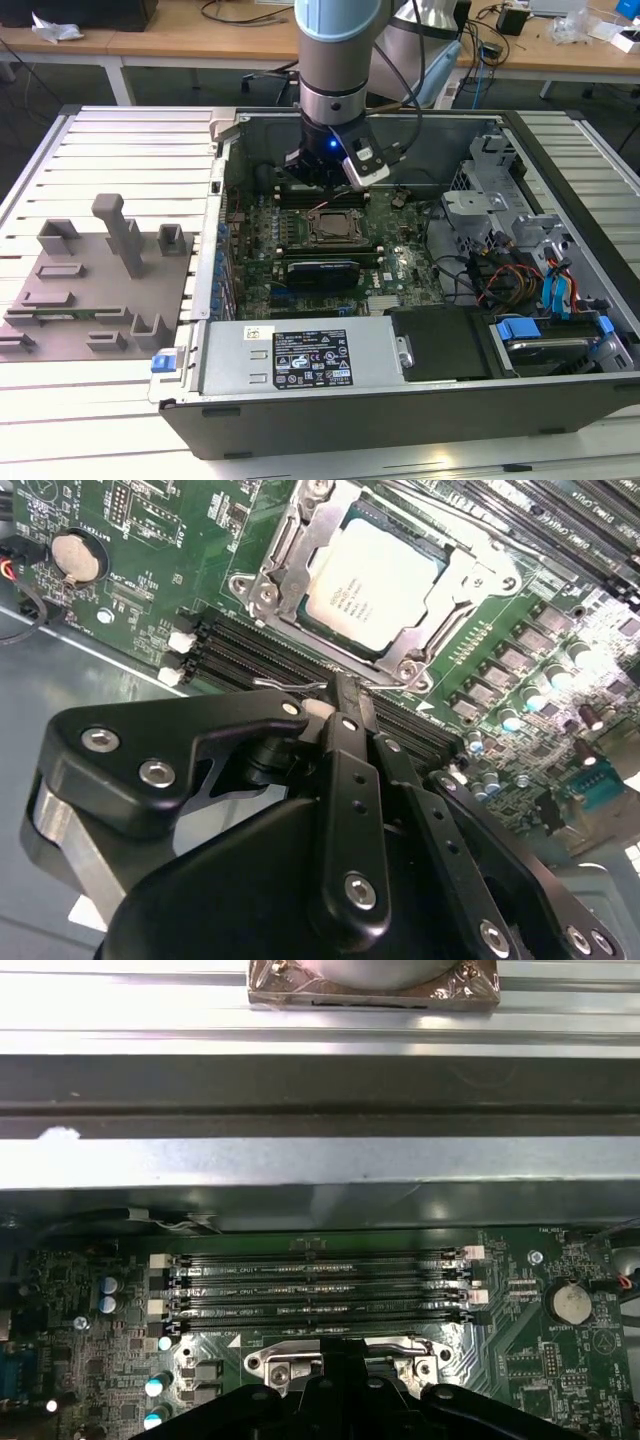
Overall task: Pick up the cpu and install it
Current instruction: 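Install the first cpu locking lever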
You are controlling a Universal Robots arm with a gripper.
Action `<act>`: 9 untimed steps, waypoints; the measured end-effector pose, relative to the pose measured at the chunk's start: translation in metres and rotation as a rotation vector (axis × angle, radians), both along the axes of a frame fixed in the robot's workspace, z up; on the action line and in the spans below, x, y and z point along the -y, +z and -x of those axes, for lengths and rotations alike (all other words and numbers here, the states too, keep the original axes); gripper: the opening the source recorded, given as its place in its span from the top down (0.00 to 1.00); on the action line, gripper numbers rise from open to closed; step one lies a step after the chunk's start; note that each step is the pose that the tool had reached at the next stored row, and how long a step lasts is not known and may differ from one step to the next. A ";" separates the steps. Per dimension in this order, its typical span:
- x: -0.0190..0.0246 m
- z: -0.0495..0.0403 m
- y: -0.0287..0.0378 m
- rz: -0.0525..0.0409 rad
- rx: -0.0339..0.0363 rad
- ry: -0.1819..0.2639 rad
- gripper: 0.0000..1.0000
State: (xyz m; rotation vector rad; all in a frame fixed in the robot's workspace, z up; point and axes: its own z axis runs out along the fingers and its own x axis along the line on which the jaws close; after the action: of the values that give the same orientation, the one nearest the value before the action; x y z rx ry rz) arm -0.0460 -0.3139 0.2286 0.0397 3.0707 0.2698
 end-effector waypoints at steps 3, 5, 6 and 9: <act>-0.0020 -0.0066 -0.0026 0.0000 -0.0001 0.000 0.89; -0.0047 -0.0072 -0.0034 0.0000 0.0001 0.000 0.89; -0.0067 -0.0073 -0.0038 0.0000 0.0001 0.000 0.89; -0.0127 -0.0073 -0.0049 0.0001 0.0001 -0.002 0.89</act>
State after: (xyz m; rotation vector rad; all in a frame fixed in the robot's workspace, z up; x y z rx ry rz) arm -0.0387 -0.3011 0.2237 0.0422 3.0704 0.2696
